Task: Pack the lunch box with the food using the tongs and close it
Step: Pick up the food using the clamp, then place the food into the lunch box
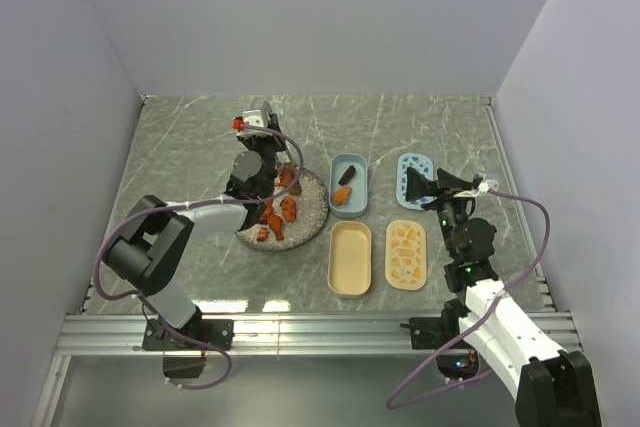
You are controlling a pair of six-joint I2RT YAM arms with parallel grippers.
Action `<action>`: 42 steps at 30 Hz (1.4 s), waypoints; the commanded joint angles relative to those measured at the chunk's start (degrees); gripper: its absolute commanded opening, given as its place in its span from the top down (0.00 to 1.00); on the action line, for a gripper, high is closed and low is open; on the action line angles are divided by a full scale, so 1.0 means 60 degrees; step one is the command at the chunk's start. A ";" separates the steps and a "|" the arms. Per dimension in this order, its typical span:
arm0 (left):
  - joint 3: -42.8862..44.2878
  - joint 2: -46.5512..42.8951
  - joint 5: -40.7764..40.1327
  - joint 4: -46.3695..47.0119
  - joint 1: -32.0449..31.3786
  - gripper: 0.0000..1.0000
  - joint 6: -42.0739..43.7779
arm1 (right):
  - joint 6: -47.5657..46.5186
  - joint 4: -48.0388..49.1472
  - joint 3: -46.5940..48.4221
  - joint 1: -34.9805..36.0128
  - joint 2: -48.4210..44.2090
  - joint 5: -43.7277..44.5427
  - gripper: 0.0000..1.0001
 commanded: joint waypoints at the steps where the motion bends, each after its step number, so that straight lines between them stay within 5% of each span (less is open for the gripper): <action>1: 0.0236 0.0139 0.0224 -0.0109 0.0001 0.70 -0.0194 | -0.0085 0.0376 0.0120 0.0057 -0.0035 0.0004 0.04; 8: 0.0090 -0.0225 0.0371 -0.0197 -0.0013 0.87 -0.0018 | -0.0071 0.0376 0.0135 0.0056 -0.0006 0.0004 0.04; 28: -0.0658 -0.2497 0.0488 -0.0520 -0.0979 0.91 0.0832 | -0.0071 0.0376 0.0135 0.0071 0.0009 -0.0011 0.04; 42: 0.2124 -0.0345 0.1279 -0.1222 -0.2884 0.91 0.1564 | -0.0041 0.0273 0.0076 0.0071 -0.0240 -0.0011 0.04</action>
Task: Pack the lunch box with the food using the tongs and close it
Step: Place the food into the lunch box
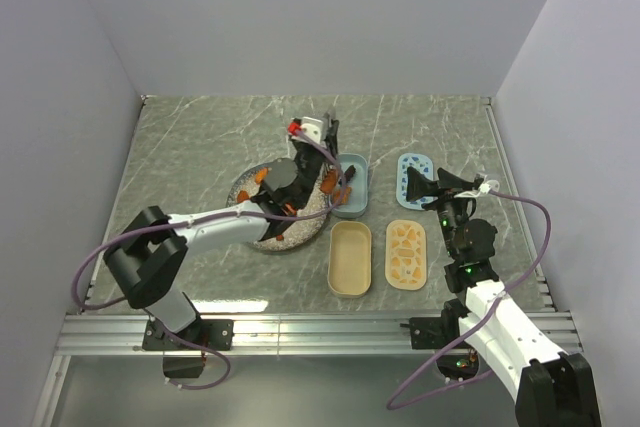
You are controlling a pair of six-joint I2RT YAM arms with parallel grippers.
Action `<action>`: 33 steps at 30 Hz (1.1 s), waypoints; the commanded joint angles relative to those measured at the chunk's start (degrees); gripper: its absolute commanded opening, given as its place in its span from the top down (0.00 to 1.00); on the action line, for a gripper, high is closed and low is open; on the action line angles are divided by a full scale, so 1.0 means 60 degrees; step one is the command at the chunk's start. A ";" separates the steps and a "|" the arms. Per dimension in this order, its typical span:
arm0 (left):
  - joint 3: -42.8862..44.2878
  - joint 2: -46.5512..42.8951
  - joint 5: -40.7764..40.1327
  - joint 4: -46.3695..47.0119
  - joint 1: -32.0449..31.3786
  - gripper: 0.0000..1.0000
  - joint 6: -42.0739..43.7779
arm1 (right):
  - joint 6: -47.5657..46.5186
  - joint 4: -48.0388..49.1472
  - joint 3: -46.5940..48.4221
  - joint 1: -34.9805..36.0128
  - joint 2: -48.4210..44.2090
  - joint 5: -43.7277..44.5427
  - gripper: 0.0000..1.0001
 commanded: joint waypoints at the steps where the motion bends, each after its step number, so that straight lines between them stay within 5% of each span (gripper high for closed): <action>1: 0.1013 0.0475 0.0423 0.0133 -0.0262 0.91 0.0246 | -0.0041 0.0266 0.0076 0.0071 -0.0138 -0.0007 0.04; 21: 0.2745 0.2308 0.1068 -0.0336 -0.0320 0.89 -0.0282 | -0.0056 0.0266 0.0062 0.0071 -0.0153 0.0066 0.04; 33: 0.2511 0.2162 0.1025 -0.0191 -0.0379 0.62 -0.0604 | -0.0056 0.0324 0.0106 0.0071 0.0023 0.0022 0.04</action>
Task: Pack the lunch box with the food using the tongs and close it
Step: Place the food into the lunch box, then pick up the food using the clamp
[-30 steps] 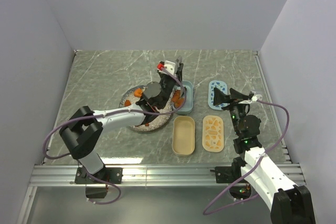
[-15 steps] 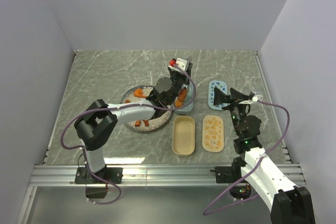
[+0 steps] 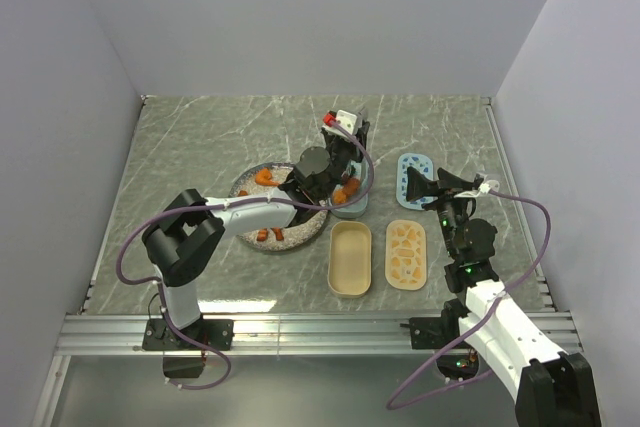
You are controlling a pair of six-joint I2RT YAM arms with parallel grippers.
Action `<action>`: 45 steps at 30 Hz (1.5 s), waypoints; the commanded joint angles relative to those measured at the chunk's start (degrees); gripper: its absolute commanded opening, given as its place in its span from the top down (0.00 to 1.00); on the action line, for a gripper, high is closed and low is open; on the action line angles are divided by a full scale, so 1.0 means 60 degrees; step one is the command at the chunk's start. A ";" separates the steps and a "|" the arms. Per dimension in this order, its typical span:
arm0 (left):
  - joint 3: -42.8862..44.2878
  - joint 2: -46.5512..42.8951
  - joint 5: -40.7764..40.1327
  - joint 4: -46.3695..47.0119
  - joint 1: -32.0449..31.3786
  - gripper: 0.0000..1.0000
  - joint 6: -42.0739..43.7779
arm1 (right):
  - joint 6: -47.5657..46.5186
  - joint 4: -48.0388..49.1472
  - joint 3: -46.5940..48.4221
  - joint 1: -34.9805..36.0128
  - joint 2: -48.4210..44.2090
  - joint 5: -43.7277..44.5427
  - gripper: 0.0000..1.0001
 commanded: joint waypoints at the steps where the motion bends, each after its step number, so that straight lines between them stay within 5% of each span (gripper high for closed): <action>1: 0.0241 -0.0148 0.0128 0.0593 -0.0051 0.60 -0.0171 | -0.0056 0.0324 0.0120 0.0071 0.0023 0.0018 0.04; 14: -0.0446 -0.0835 -0.0413 0.1076 -0.0110 0.59 0.0339 | -0.0056 0.0339 0.0106 0.0057 0.0052 0.0004 0.04; 30: -0.3933 -0.3853 -0.2786 0.2717 0.0007 0.62 0.2069 | -0.0027 0.0397 0.0106 0.0071 0.0097 -0.0069 0.04; 45: -0.5018 -0.3240 -0.2802 0.4328 0.0857 0.64 0.1880 | -0.0012 0.0471 0.0135 0.0071 0.0257 -0.0114 0.04</action>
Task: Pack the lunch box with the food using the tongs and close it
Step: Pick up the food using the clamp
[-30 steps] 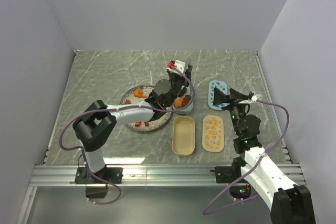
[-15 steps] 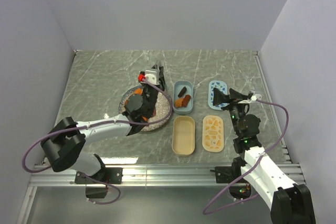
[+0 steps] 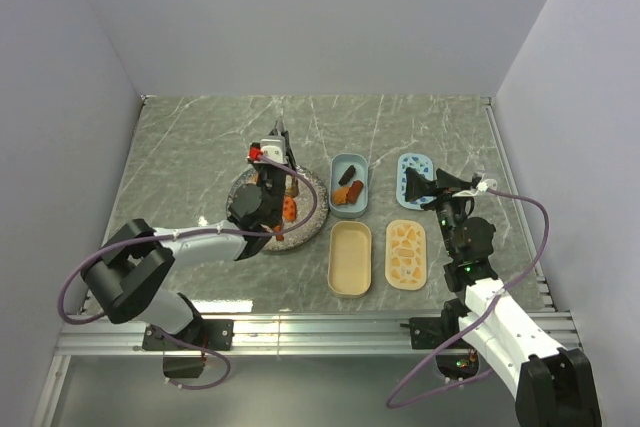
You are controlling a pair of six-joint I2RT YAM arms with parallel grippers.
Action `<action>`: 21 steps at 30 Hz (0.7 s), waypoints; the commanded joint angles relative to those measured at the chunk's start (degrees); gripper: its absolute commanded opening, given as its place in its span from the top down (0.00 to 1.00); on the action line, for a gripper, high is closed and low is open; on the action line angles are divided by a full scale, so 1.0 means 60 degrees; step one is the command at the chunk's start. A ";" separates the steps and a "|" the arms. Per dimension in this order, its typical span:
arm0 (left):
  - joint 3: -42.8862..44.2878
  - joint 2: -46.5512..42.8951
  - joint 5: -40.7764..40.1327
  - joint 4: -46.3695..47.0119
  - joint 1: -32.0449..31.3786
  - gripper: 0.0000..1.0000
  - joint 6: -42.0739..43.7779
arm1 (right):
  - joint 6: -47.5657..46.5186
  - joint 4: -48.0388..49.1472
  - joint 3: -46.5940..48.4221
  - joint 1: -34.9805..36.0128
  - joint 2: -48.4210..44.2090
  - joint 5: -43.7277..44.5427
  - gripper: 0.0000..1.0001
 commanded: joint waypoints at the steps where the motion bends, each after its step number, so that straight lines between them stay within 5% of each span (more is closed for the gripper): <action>1: 0.0020 0.0313 0.0098 0.1173 0.0074 0.64 -0.0011 | -0.0012 0.0456 0.0149 0.0071 0.0057 -0.0102 0.04; 21: 0.0211 0.1281 0.0479 0.1731 0.0381 0.65 -0.0786 | -0.0027 0.0500 0.0164 0.0071 0.0145 -0.0117 0.04</action>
